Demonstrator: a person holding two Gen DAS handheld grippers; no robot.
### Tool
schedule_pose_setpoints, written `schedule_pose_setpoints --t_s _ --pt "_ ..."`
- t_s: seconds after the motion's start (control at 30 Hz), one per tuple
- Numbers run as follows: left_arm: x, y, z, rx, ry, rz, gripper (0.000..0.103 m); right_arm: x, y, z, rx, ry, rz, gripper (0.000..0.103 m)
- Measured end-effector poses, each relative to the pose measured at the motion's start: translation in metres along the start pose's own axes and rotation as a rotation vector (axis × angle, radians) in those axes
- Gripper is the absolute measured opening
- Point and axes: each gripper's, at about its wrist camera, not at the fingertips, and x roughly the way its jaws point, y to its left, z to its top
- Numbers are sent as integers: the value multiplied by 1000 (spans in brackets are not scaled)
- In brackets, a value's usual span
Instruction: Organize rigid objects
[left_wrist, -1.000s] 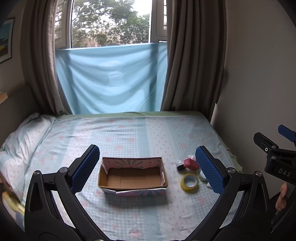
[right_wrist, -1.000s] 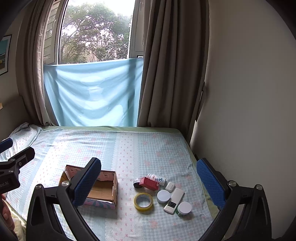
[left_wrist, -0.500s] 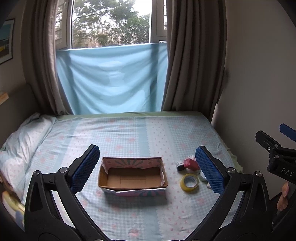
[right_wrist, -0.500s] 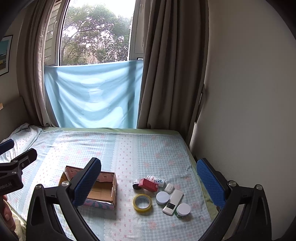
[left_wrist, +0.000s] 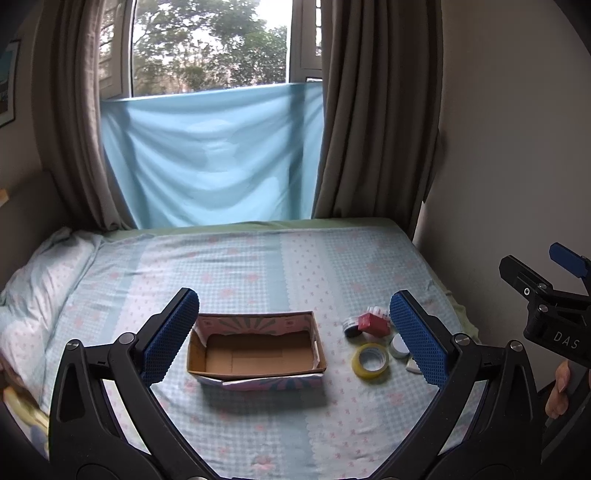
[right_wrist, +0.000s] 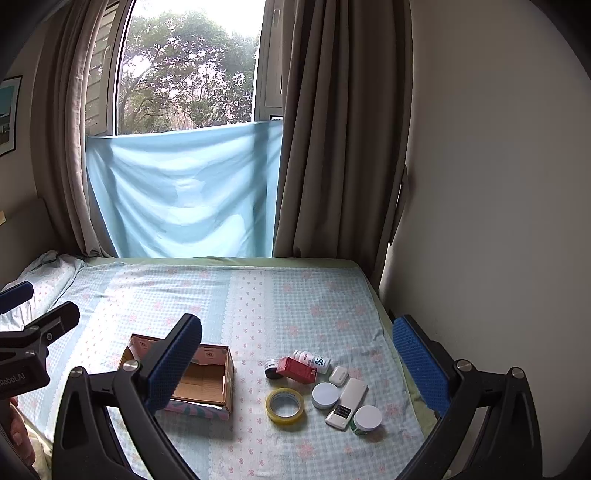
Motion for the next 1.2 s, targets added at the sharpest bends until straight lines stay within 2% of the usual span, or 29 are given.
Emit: schedule_pose_setpoints --t_s 0.23,0.47,0.67,0.77,0.9,1.03,1.2 --pt "2 1 0 5 10 4 103 3 1 1 3 3 0 103" --pt "-1 3 1 16 -28 48 103 5 2 1 19 10 13 103" --pt "4 7 4 15 -12 21 103 7 4 3 16 3 12 103" --pt "16 3 8 29 34 2 103 10 1 5 29 19 5 103" --pt "47 -9 6 54 113 -65 103 21 -11 6 44 49 -19 103" --pt "97 -37 -8 84 227 -130 103 48 -37 -1 47 81 -72 103" --pt "168 -86 -43 123 373 -190 103 95 -84 -23 71 153 -102 103"
